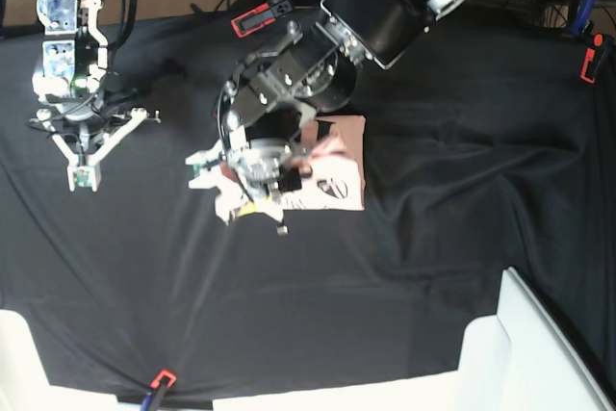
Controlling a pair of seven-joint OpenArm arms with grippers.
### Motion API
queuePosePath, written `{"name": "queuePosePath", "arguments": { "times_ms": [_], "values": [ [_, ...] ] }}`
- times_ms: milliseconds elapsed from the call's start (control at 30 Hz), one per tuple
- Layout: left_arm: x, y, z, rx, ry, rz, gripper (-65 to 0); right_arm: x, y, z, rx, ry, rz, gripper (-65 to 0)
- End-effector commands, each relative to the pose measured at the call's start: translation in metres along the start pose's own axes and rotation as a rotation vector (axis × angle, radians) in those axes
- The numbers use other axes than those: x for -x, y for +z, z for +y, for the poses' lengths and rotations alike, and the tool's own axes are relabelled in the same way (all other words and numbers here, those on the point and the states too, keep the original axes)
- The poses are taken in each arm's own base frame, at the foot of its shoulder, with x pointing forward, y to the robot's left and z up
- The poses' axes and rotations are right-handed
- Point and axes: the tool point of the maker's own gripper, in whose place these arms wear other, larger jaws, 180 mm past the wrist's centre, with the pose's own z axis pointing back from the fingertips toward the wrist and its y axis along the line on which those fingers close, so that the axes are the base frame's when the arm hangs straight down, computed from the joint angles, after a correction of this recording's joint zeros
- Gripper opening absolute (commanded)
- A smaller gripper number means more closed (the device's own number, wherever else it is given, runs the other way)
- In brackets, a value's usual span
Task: Fold the T-shirt properly
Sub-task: 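Lay the flipped shirt down with the left gripper and smooth it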
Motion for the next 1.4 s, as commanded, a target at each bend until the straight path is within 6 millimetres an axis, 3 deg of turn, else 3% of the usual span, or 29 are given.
{"name": "queuePosePath", "arguments": {
  "times_ms": [0, 133, 400, 600, 733, 1067, 1133, 1267, 1367],
  "values": [
    [-0.01, 0.006, 0.013, -0.034, 0.013, -0.024, -65.0, -0.011, 0.003, -0.003, 0.008, 0.003, -0.038, -59.8],
    [-0.008, 0.005, 0.022, -0.046, 0.022, -0.02, -65.0, -0.009, 0.003, -0.003, 0.008, 0.004, -0.035, -59.8],
    [0.009, -0.002, 0.06, -0.12, 0.004, 0.016, -65.0, -0.002, 0.004, -0.002, 0.007, 0.007, -0.023, -59.8],
    [0.016, -0.03, 0.051, -0.067, -0.04, 0.023, -65.0, -0.002, 0.004, -0.002, 0.007, 0.007, -0.021, -59.8],
    [0.013, -0.032, 0.051, -0.065, -0.043, 0.005, -64.0, 0.0, 0.003, -0.002, 0.007, 0.007, -0.016, -59.8],
    [0.019, -0.025, 0.097, -0.223, -0.114, 0.066, -62.1, -0.002, 0.003, -0.002, 0.007, 0.006, -0.019, -59.8],
    [0.02, -0.023, 0.108, -0.249, -0.12, 0.076, -58.3, -0.002, 0.003, -0.002, 0.007, 0.006, -0.019, -59.8],
    [0.03, -0.021, 0.127, -0.305, -0.138, 0.11, -39.3, -0.002, 0.003, -0.002, 0.007, 0.006, -0.019, -59.8],
    [0.033, -0.017, 0.142, -0.362, -0.165, 0.138, -34.1, -0.002, 0.003, -0.002, 0.007, 0.006, -0.019, -59.8]
  ]
}}
